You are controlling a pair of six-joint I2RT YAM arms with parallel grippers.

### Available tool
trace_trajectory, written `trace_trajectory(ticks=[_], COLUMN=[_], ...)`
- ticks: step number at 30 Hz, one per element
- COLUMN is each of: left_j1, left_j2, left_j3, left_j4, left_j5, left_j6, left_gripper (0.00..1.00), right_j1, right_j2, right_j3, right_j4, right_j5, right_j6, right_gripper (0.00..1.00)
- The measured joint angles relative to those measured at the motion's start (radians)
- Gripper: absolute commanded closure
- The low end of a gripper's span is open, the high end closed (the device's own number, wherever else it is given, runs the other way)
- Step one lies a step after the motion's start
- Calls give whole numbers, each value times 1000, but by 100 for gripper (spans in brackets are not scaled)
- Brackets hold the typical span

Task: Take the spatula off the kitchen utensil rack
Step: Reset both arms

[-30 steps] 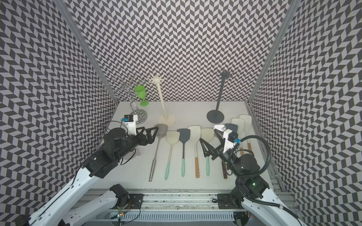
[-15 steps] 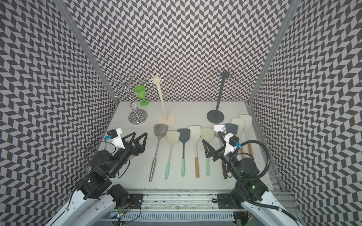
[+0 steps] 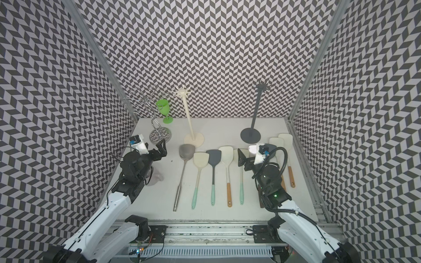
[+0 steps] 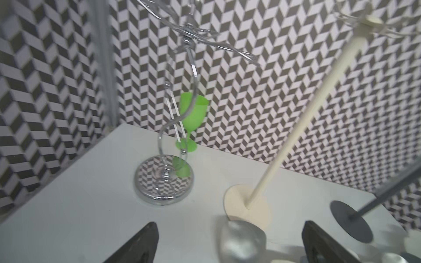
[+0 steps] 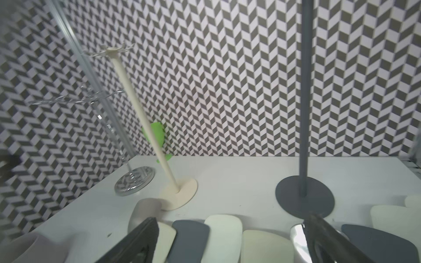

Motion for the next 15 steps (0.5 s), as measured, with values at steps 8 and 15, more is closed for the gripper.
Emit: trace_trajectory(ticks=[8, 15], left_j1=[249, 321], left_j2=[109, 236], left_j3=[-168, -282], left_j4=[231, 413], left_j5=[95, 141], left_j6=[95, 154], left_gripper=[0, 0], right_j1=[-229, -294], right_j2=[52, 98], right_j3=[-95, -212], right_j4=[136, 210], right_j5=[33, 161], right_j6=[49, 53], right_gripper=[0, 0])
